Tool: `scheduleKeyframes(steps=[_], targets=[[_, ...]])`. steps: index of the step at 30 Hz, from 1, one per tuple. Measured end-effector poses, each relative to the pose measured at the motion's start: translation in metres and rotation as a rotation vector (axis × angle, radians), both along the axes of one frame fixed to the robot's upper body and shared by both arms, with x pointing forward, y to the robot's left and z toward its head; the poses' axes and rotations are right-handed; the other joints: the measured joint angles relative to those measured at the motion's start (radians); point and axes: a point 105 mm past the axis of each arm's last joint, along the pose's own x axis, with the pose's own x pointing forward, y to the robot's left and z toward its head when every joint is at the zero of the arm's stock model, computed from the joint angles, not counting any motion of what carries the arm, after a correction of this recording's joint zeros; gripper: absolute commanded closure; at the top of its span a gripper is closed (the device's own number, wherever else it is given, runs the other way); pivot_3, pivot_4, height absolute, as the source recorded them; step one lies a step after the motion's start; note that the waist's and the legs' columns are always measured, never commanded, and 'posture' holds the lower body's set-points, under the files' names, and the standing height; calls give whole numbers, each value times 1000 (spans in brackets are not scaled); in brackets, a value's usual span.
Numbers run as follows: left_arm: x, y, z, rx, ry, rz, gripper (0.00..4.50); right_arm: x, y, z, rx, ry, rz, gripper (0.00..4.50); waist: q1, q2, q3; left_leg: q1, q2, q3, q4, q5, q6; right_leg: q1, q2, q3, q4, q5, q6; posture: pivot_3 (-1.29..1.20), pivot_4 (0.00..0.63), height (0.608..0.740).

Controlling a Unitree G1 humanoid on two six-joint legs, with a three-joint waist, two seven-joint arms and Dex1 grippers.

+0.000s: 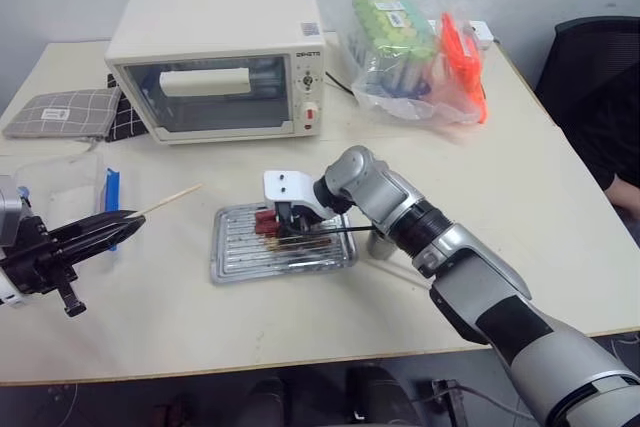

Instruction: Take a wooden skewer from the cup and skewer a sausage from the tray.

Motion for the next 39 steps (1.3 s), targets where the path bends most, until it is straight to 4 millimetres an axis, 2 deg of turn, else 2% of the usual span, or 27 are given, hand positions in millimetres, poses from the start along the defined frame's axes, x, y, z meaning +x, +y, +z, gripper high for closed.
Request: scheduleKeyframes(steps=[4,5,18,20,23,36,39], targets=[[1,-1,2,0,-11,-3,4500,0,0,1,7,3,2,4380,-1,0,0,0,0,0,0,0,0,0,0,0,0,0,0,0,150,740],[1,-1,2,0,-11,-3,4500,0,-1,1,9,6,0,4431,-1,0,0,0,0,0,0,0,0,0,0,0,0,0,0,0,150,740],[8,-3,5,-7,-17,-28,4500,-5,-4,0,5,29,16,4431,-1,0,0,0,0,0,0,0,0,0,0,0,1,0,0,0,150,740],[9,-4,5,-6,-22,-36,4500,-5,-4,0,3,34,15,3754,-1,0,0,0,0,0,0,0,0,0,0,0,1,0,0,0,150,740],[10,-6,3,-7,-14,-48,4500,-5,-6,-2,2,42,8,3076,-1,0,0,0,0,0,0,0,0,0,0,0,1,0,0,0,150,740],[13,-3,5,-17,-20,-42,4500,-5,-7,-3,0,33,7,3076,-2,0,0,1,0,0,1,0,0,0,0,0,1,0,0,0,150,740],[13,-3,5,-18,-21,-42,4500,-4,-8,-4,5,35,4,3581,-2,0,0,1,0,0,1,0,0,0,0,0,2,0,0,0,150,740]])
